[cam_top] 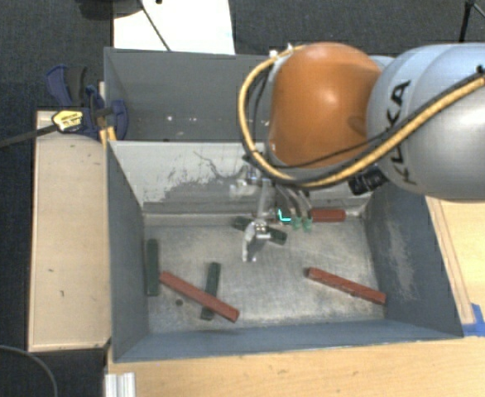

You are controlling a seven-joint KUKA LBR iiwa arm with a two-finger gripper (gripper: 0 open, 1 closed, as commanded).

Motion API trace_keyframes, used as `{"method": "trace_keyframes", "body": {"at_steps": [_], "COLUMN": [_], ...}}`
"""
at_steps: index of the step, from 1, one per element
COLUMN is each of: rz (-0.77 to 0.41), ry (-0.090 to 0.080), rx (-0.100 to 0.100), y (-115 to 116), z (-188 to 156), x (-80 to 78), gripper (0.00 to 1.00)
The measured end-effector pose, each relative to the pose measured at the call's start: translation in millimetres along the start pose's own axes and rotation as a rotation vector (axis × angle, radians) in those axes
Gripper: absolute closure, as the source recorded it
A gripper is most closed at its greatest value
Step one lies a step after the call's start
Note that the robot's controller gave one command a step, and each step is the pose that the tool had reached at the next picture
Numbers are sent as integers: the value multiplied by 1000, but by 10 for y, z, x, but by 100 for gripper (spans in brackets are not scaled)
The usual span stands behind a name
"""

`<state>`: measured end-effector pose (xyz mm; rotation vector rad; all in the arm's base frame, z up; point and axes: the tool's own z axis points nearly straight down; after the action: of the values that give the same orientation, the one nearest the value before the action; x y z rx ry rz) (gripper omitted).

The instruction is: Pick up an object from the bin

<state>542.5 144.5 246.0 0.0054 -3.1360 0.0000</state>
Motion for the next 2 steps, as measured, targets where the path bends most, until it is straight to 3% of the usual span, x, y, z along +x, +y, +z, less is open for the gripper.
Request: {"method": "trace_keyframes", "body": {"at_steps": [1,2], "rz": [5,95], "ry": [-8,-10], "rx": [-1,-2], "y": [-10,154], "z": [-45,640], "x": [-16,211], "gripper": [0,0]}}
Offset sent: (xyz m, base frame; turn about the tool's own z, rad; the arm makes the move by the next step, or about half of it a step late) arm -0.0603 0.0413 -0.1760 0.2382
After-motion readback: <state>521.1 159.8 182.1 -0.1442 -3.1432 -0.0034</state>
